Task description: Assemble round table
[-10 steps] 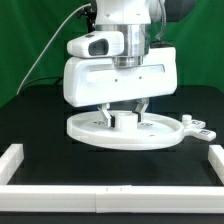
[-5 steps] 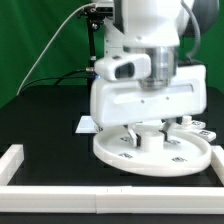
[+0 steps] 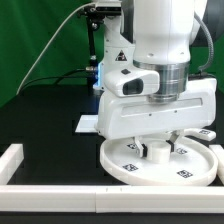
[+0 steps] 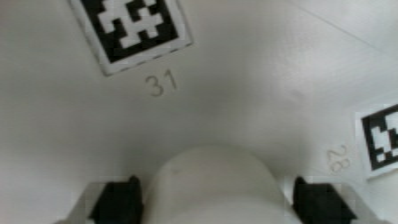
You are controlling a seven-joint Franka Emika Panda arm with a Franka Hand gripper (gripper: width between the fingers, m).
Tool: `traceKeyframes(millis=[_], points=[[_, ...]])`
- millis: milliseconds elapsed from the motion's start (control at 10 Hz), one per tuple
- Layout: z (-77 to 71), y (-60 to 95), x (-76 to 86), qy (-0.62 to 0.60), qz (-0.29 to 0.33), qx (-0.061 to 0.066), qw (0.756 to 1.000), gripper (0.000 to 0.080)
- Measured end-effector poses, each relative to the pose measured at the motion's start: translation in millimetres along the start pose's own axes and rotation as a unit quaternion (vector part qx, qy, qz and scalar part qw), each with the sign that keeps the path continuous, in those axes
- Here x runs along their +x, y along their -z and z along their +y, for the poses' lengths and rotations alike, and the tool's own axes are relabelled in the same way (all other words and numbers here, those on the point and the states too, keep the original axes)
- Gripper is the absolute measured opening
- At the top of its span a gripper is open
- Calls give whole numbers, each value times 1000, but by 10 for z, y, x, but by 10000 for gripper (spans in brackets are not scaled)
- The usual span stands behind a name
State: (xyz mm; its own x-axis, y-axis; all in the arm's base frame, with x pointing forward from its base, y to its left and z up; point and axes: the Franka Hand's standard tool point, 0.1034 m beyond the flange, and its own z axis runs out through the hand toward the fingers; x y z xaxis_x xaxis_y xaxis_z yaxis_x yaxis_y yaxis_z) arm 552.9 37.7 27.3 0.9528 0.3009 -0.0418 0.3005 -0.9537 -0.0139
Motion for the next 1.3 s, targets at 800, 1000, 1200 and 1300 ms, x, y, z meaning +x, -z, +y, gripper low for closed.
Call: traceKeyframes(millis=[800, 1000, 1200, 1300], points=[[-13, -170, -23, -17, 0, 0, 1000, 406], [-14, -171, -23, -17, 0, 0, 1000, 410], [-14, -171, -23, -17, 0, 0, 1000, 580], [-16, -157, -31, -22, -3, 0, 1000, 640]])
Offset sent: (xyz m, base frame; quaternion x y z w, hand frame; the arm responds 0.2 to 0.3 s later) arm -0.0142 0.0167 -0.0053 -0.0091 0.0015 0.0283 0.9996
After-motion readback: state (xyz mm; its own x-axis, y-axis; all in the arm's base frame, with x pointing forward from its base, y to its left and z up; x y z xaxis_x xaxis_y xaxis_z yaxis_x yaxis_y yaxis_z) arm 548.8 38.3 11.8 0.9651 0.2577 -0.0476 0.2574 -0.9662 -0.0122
